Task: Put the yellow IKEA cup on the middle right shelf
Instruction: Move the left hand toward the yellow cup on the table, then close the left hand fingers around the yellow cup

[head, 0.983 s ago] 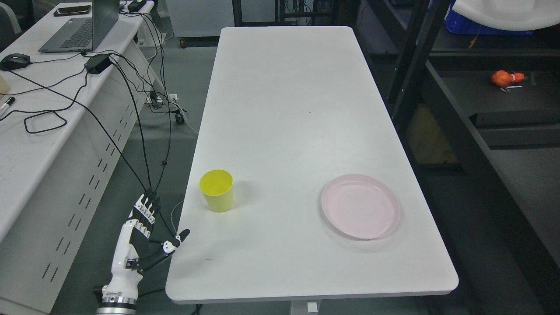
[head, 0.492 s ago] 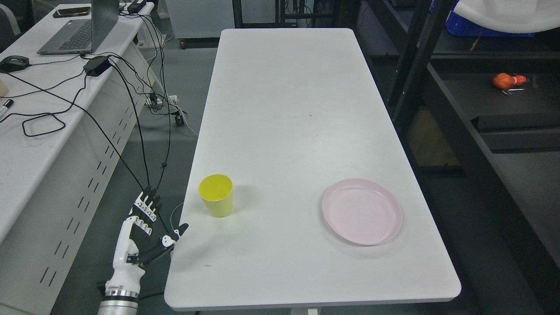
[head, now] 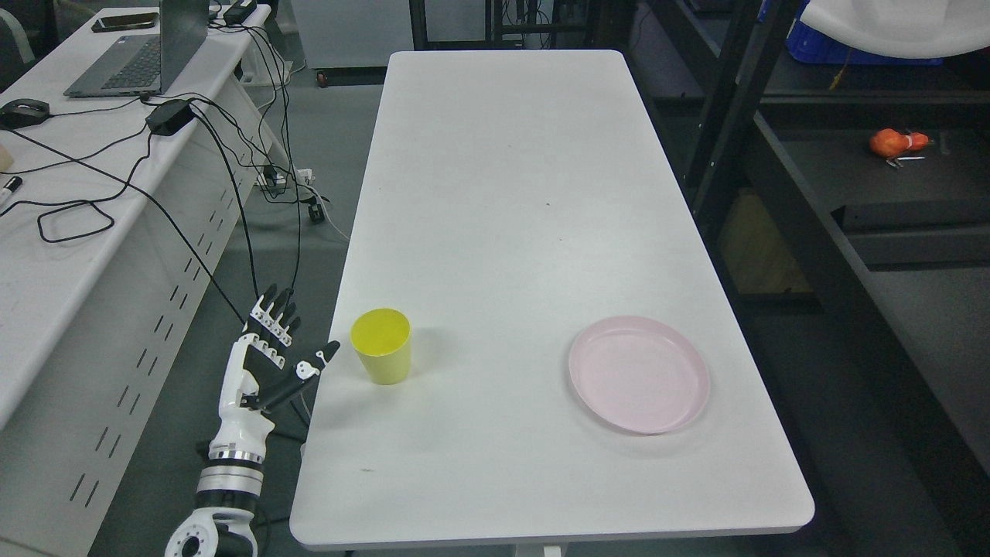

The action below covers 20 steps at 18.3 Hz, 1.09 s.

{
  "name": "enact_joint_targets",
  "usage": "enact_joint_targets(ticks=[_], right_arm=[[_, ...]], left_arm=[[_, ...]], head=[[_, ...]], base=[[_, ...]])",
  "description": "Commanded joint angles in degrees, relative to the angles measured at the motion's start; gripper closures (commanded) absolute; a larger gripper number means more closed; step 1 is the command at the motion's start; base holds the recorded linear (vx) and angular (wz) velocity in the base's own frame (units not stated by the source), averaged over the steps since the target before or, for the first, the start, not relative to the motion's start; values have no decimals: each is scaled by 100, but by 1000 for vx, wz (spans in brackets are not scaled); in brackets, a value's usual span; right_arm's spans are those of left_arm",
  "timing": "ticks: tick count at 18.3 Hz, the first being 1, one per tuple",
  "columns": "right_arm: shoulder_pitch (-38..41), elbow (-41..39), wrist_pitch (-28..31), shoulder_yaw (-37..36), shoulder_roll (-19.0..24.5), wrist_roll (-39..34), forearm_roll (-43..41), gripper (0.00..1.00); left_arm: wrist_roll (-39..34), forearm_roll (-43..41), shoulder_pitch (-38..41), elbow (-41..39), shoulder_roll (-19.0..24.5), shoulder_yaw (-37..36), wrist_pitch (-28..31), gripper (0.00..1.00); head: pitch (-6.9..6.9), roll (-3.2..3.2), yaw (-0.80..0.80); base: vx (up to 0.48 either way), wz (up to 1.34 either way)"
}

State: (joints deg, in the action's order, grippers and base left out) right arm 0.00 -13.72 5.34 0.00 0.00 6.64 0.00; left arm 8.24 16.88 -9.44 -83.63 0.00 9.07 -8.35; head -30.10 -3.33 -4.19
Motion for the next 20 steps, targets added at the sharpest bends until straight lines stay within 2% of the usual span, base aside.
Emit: enact_joint_targets(ticks=[1,6,10,20], right_arm=[[79,0,2,97,-100,4,-141,1],[79,0,2,97,-100,4,-141,1],[79,0,2,97,-100,4,-141,1],[79,0,2,97,-100,4,-141,1]], left_arm=[[54,52,-428,743,100,-255,141,1],[511,25,-375,646,100,-792,62,1],[521,-351,-410,664,100,-907,158,1],[512,-607,-594,708,100,-881,1151,2]], head=[[0,0,0],[0,0,0],[0,0,0],[0,0,0]], base=[[0,0],[0,0],[0,0],[0,0]])
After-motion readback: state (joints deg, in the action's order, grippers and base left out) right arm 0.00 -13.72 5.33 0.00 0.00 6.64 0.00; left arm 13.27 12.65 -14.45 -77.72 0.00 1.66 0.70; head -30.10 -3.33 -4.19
